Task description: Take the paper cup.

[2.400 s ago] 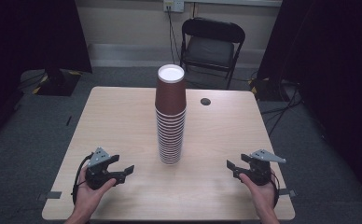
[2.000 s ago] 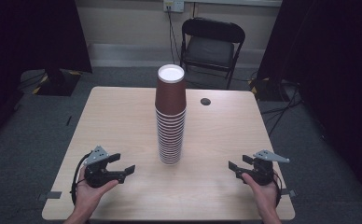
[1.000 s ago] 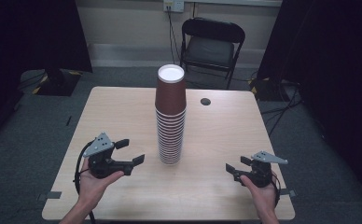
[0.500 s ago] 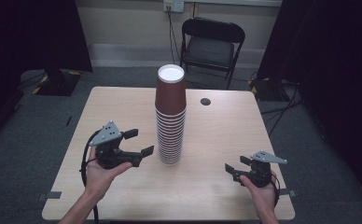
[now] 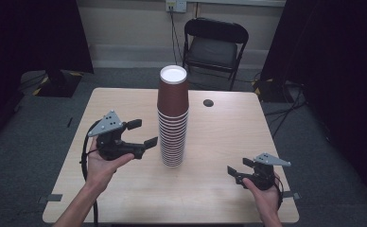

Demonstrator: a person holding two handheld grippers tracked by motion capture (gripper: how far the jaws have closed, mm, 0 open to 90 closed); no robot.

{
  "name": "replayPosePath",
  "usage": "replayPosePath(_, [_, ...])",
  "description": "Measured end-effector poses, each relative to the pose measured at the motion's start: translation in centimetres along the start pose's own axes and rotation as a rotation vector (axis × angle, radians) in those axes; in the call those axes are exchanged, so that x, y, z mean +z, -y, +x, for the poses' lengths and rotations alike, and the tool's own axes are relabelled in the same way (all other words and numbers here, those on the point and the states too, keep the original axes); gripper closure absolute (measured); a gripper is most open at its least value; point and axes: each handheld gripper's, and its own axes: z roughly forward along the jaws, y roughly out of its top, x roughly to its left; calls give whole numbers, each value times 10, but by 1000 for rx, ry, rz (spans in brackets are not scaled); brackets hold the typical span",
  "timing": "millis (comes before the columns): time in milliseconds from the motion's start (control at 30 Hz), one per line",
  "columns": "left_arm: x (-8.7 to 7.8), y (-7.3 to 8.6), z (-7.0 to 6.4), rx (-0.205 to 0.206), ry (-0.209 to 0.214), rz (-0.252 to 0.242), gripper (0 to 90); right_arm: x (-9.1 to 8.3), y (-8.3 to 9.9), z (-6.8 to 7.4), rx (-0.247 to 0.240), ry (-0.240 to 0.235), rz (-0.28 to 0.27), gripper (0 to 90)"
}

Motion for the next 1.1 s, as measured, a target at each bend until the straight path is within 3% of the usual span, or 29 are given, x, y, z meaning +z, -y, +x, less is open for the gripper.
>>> replayPosePath(167, [3, -12, 2, -9, 20, -15, 154, 0, 0, 1, -3, 0, 0, 214])
replayPosePath(267, [5, -20, 3, 11, 16, -24, 156, -1, 0, 1, -5, 1, -3, 214])
replayPosePath(467, [8, -35, 4, 10, 25, -37, 154, -1, 0, 1, -6, 6, 3, 214])
replayPosePath(800, [15, -67, 4, 52, 9, -61, 156, 0, -2, 2, -13, 6, 5, 209])
replayPosePath(1000, [29, -82, 4, 66, -13, -64, 154, 0, -1, 2, -14, 4, 8, 208])
replayPosePath(1100, [35, -85, 4, 47, 7, -70, 156, -1, -1, 1, -13, 11, 8, 204])
